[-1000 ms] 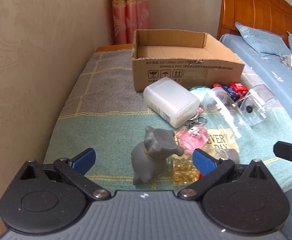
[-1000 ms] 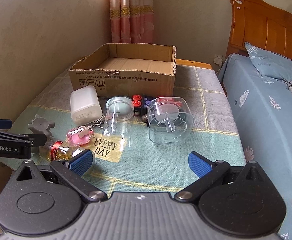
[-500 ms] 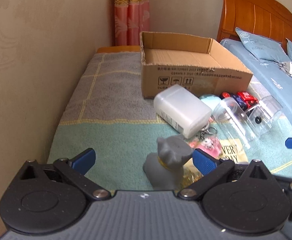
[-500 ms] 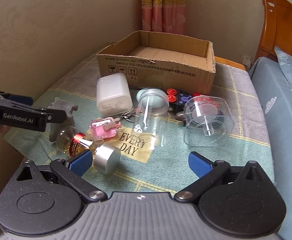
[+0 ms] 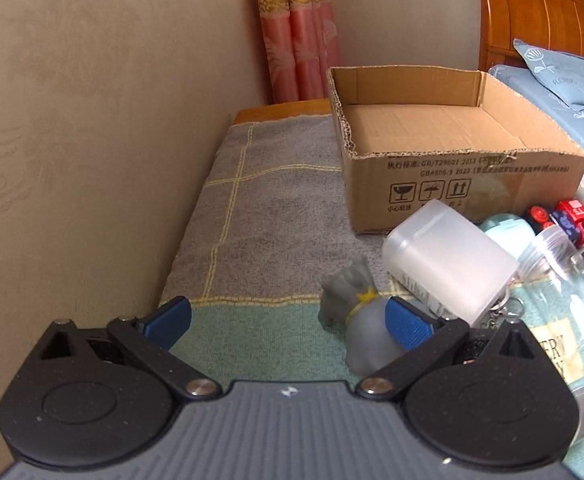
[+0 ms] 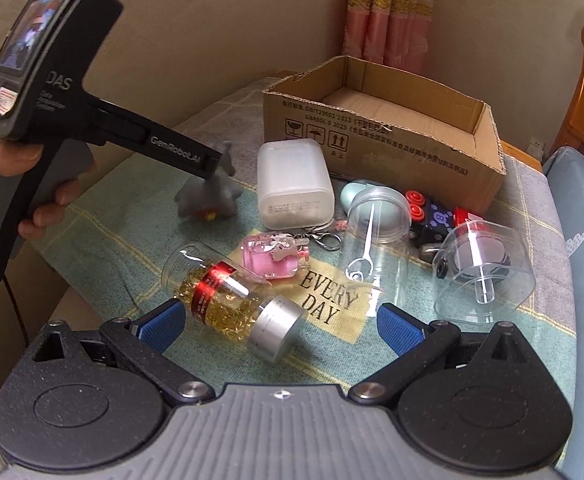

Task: Organize rigid objects
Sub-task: 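Reach the left tool to the grey toy elephant while the right tool reaches the capsule bottle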

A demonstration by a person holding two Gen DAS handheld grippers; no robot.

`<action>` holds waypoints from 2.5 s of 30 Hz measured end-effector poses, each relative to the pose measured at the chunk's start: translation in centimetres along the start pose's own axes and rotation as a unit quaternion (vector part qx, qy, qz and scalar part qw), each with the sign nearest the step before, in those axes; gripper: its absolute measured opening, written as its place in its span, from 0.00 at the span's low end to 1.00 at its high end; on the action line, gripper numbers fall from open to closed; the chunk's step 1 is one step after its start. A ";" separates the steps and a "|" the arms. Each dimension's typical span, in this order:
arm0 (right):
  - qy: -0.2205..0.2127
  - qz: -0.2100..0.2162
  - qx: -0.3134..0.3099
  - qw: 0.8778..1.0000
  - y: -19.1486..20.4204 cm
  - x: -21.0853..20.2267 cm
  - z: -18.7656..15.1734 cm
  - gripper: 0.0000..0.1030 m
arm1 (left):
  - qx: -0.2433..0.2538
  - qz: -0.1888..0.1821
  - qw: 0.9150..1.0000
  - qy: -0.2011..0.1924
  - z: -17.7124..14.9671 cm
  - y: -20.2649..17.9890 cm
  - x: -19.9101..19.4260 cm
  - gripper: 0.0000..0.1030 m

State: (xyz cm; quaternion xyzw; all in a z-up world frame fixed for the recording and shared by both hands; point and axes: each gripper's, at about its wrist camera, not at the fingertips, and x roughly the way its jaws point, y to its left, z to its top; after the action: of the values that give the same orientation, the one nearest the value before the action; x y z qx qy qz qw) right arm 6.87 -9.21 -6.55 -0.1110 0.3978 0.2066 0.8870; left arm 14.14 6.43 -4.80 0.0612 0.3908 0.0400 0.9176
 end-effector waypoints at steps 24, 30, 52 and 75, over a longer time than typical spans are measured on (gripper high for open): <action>0.005 -0.083 -0.066 0.994 1.8 1.8 -1.1 1.00 | -0.043 -0.069 0.996 -0.031 -2.5 2.3 -3.0 0.99; 0.034 -0.048 0.005 0.998 -1.4 1.9 -3.6 1.00 | -0.012 -0.094 0.995 -0.010 -4.1 1.0 -2.1 0.99; -0.025 0.016 0.001 1.000 -3.1 2.8 -5.7 1.00 | 0.084 -0.166 0.983 0.002 -5.1 -0.2 1.4 0.99; -0.036 0.039 -0.004 0.999 -3.8 2.1 -4.9 1.00 | 0.167 -0.218 0.960 -0.054 -1.7 -1.1 3.4 0.87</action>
State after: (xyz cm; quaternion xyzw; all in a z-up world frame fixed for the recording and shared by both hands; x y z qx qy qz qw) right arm 6.63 -13.83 -11.22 -0.0917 0.3686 0.2464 0.8916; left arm 15.28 5.90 -8.57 0.1290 0.3454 -0.2300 0.9007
